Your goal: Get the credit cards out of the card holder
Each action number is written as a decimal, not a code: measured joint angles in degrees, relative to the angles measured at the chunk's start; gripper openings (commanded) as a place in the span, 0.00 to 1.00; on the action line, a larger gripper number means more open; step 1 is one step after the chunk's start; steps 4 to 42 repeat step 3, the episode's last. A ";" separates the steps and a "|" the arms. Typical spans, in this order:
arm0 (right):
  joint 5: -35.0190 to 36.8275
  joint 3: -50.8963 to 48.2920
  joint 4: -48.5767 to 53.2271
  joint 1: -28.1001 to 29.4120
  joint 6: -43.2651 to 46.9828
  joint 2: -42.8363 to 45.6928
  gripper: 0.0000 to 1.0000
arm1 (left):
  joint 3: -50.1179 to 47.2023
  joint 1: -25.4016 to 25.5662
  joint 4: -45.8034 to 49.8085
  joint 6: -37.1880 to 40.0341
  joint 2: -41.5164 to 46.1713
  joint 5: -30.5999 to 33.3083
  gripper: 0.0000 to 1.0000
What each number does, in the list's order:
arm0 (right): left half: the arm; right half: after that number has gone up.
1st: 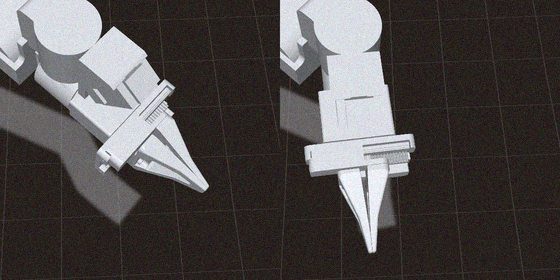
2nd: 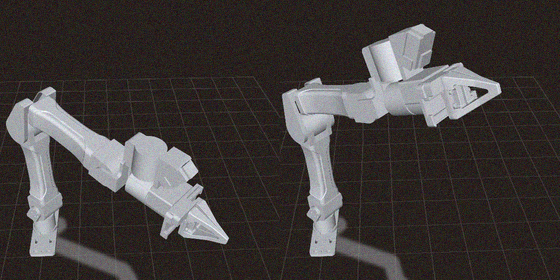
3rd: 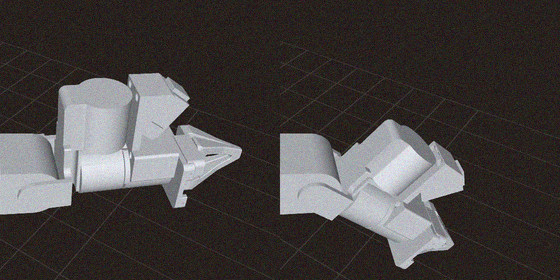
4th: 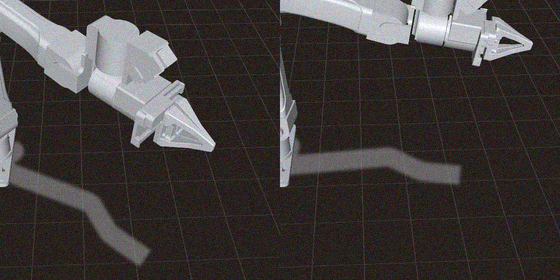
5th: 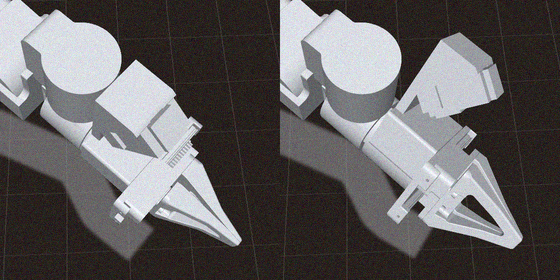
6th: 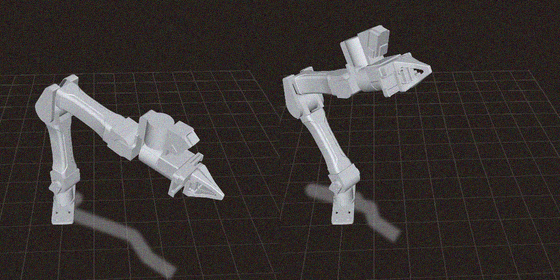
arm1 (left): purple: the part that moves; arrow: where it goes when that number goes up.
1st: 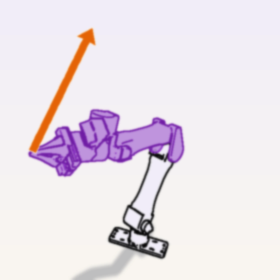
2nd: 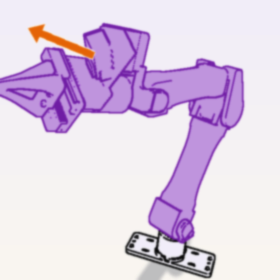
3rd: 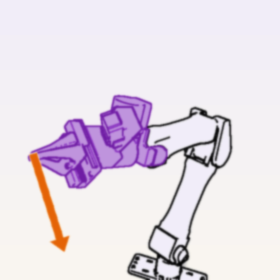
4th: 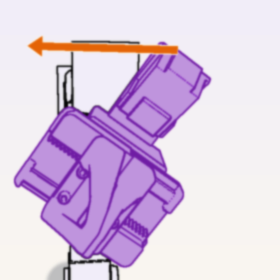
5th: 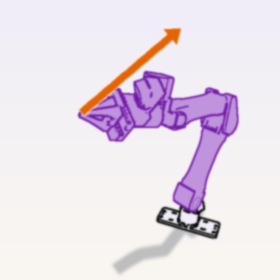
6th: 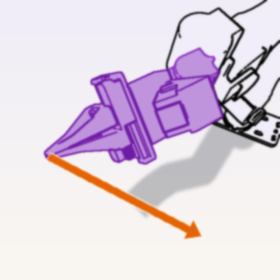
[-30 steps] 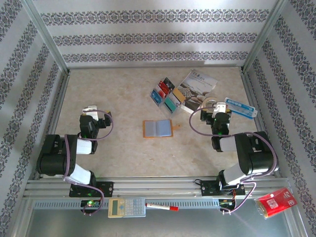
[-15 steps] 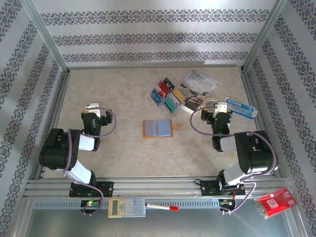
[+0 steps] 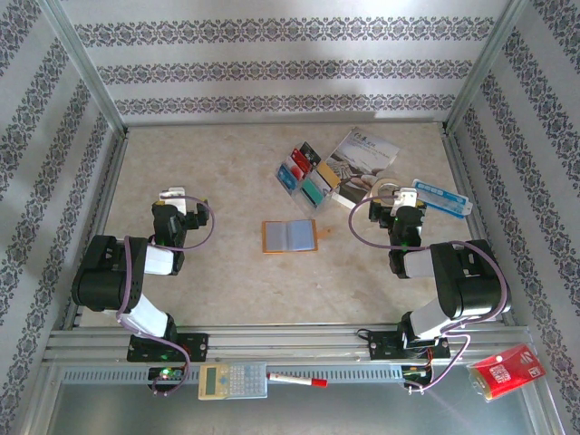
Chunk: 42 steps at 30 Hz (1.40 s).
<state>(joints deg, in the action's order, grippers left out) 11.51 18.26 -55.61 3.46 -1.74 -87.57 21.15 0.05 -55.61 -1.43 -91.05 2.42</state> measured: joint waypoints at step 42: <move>0.00 0.00 0.09 0.00 0.00 0.00 0.98 | 0.00 0.00 0.24 0.00 0.00 -0.42 1.00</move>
